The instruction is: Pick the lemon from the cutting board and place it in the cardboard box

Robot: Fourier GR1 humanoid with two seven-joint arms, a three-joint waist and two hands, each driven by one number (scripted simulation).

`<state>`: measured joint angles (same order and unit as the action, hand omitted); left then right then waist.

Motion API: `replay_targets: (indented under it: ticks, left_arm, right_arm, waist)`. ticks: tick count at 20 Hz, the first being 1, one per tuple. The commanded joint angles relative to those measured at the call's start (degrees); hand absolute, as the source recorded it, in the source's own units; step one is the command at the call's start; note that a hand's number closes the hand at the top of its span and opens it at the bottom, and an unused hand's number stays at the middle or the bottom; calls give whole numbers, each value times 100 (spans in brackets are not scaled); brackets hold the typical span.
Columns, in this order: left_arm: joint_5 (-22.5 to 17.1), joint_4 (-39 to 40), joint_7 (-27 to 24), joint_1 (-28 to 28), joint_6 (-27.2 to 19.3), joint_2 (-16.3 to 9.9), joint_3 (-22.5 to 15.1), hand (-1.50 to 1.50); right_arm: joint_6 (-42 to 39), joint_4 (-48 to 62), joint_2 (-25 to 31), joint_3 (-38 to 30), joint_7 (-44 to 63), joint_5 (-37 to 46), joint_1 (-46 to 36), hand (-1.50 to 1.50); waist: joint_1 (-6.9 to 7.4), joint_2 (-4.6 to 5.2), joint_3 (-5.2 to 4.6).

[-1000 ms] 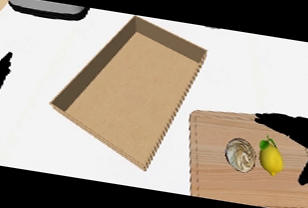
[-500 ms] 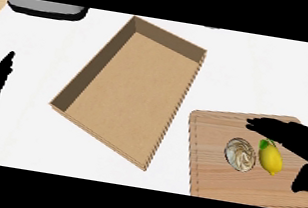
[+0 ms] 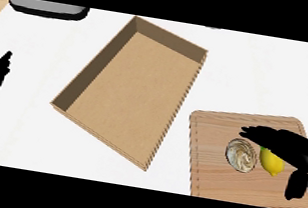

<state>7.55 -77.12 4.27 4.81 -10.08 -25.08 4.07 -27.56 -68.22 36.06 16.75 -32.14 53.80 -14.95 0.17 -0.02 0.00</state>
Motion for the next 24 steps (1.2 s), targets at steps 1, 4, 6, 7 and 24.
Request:
replay_targets:
  ticks: [1, 4, 6, 7, 24]
  left_arm:
    - [28, 64, 46, 88, 200, 18, 227, 0]
    - [116, 75, -154, -1, 90, 92, 142, 0]
    - [170, -176, 201, 22, 151, 73, 79, 0]
    - [152, 485, -201, 360, 157, 92, 232, 0]
    - [368, -18, 88, 106, 169, 257, 205, 0]
  right_arm:
    - [280, 40, -186, -103, -72, 325, 336, -150]
    - [1155, 498, -558, -171, -71, 522, -121, 150]
    - [1603, 744, -513, -389, -395, 496, -120, 150]
    - [1762, 1021, -580, -439, -453, 588, -254, 150]
    - [2659, 2048, -1393, -1630, 538, 491, -2446, 150]
  waist:
    - [-17, 1, 1]
    - [21, 8, 4]
    - [23, 6, 6]
    - [0, 18, 3]
    - [27, 2, 3]
